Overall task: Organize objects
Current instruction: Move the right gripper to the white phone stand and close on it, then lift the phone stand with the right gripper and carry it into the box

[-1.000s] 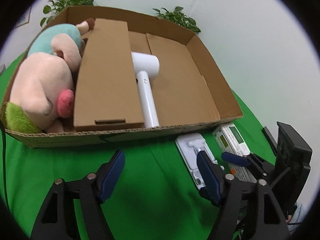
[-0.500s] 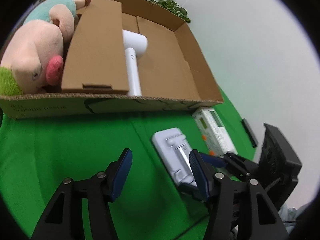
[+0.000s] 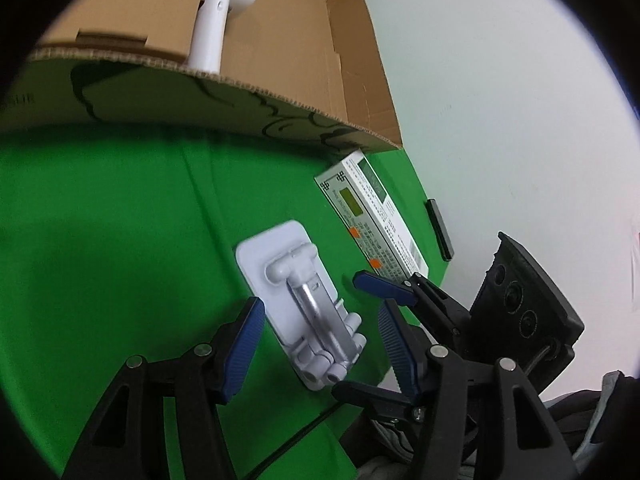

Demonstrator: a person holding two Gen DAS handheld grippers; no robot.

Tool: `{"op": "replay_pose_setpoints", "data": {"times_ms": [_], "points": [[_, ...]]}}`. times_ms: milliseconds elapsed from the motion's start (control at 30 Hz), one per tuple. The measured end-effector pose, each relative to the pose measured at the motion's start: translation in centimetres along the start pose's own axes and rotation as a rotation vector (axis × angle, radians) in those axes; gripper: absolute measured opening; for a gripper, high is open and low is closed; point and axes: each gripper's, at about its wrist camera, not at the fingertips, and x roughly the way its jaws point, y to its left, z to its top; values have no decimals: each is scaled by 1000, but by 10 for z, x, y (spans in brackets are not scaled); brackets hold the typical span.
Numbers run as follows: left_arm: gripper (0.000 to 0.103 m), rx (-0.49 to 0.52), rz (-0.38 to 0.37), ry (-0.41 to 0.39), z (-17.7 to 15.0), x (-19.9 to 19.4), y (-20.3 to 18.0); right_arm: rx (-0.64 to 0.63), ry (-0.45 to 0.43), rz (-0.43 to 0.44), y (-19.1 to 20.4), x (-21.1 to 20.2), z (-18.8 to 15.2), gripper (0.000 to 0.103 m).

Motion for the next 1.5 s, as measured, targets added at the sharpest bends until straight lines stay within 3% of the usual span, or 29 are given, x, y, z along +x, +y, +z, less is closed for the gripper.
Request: {"op": "replay_pose_setpoints", "data": {"times_ms": [100, 167, 300, 600, 867, 933, 1067, 1267, 1300, 1500], "points": [[58, -34, -9, 24, -3, 6, 5, -6, 23, -4, 1, 5, -3, 96], [57, -51, -19, 29, -1, 9, 8, -18, 22, -13, 1, 8, -2, 84], [57, -66, -31, 19, 4, 8, 10, -56, 21, -7, 10, 11, -1, 70], [56, -65, -32, 22, 7, 12, 11, -11, 18, -18, 16, 10, -2, 68], [56, -62, -26, 19, 11, 16, 12, 94, 22, 127, 14, 4, -6, 67], [42, -57, -14, 21, 11, 17, 12, 97, 23, 155, 19, 4, -11, 67], [30, -45, 8, 10, 9, 17, 11, 80, 15, 179, 29, 4, -11, 67], [25, 5, 17, -26, 12, 12, -1, 50, -2, 178, 36, -1, -8, 66], [25, 22, 30, -35, 11, 28, -14, 41, -10, 174, 37, -3, -7, 66], [24, 68, 42, -79, 13, 11, -29, 6, -72, 162, 45, -18, 8, 66]]}}
